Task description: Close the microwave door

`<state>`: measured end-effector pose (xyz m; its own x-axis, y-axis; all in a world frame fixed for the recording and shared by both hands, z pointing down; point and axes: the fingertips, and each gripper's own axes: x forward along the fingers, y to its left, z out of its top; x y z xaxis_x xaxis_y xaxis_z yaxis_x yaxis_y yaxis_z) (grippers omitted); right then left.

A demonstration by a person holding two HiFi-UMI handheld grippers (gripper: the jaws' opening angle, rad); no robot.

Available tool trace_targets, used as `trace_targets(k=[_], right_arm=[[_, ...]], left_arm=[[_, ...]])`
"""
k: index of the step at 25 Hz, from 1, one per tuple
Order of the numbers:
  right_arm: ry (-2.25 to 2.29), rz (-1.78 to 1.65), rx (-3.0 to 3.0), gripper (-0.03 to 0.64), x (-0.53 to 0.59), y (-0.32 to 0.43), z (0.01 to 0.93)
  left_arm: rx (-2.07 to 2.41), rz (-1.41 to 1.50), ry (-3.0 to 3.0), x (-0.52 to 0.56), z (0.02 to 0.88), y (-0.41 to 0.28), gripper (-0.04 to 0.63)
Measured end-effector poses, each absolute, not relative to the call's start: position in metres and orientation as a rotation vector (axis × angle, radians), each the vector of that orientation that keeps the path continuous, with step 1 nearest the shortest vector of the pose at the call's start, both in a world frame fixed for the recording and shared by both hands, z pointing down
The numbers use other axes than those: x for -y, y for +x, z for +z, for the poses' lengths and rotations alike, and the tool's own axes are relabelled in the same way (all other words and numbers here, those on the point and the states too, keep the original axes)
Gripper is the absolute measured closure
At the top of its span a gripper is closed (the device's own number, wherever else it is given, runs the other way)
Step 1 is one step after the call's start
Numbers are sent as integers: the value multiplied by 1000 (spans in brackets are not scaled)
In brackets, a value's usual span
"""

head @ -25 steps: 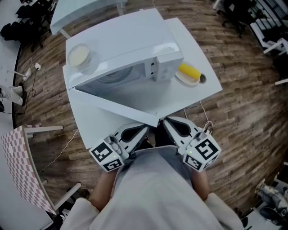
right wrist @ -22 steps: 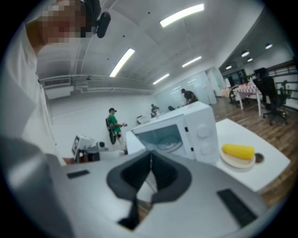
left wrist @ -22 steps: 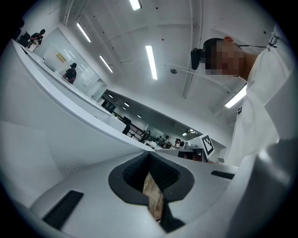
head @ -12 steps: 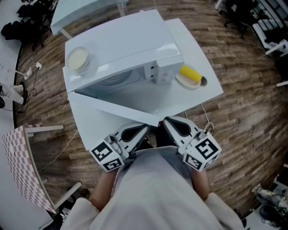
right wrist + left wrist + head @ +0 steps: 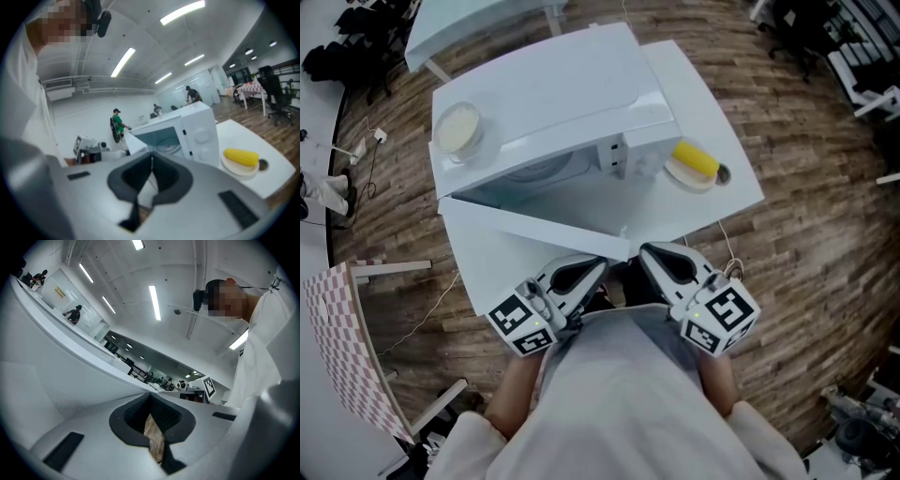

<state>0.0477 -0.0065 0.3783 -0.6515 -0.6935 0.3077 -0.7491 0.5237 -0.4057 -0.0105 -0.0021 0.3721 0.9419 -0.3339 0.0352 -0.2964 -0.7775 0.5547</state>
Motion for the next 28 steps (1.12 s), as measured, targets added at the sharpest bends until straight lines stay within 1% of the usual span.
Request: trace_targets(k=[28], right_arm=[[1188, 795, 2656, 594, 48, 77, 384]], left_arm=[[548, -127, 2480, 51, 376, 8, 577]])
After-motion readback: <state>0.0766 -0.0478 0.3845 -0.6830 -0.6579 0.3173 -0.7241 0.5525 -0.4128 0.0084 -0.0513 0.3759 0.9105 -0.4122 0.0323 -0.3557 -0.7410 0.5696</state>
